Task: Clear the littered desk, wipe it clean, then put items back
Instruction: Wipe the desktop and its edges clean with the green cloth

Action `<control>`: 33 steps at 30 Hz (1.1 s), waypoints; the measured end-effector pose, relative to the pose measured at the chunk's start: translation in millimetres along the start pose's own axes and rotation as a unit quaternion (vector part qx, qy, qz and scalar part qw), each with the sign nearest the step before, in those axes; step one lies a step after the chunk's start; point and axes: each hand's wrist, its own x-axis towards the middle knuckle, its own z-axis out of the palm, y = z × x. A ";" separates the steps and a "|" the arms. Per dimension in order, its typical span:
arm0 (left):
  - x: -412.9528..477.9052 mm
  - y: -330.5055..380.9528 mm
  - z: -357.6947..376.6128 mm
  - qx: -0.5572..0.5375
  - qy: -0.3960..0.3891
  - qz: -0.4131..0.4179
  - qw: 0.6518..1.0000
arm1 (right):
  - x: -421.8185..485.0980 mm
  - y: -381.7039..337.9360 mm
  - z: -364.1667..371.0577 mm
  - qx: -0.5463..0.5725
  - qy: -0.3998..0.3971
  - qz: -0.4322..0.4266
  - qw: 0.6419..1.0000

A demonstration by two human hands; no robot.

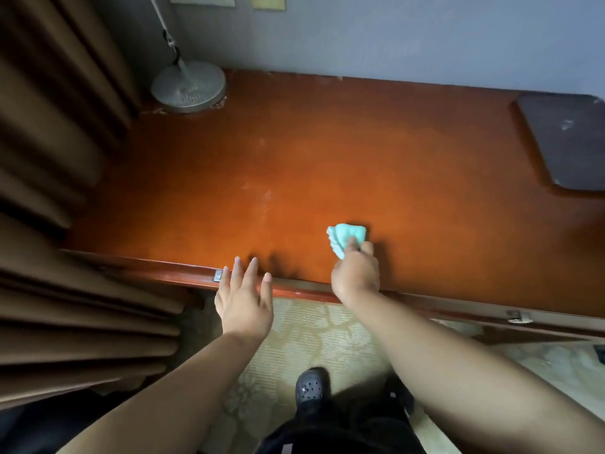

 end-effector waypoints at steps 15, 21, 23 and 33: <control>17.5 -24.8 -11.6 -0.016 0.068 -0.051 0.996 | 31.5 -24.3 -13.0 -0.108 0.042 0.007 0.993; 29.9 -22.8 -11.9 -0.055 0.142 -0.061 0.986 | -10.5 -98.9 45.3 -0.092 -0.202 -0.295 0.929; 39.4 -21.2 -17.3 -0.060 0.168 -0.069 0.982 | 0.3 -116.6 44.8 -0.057 -0.268 -0.337 0.901; 66.5 -25.8 -6.9 -0.111 0.225 -0.253 0.934 | 176.3 -129.6 -6.3 -0.103 0.011 -0.189 0.976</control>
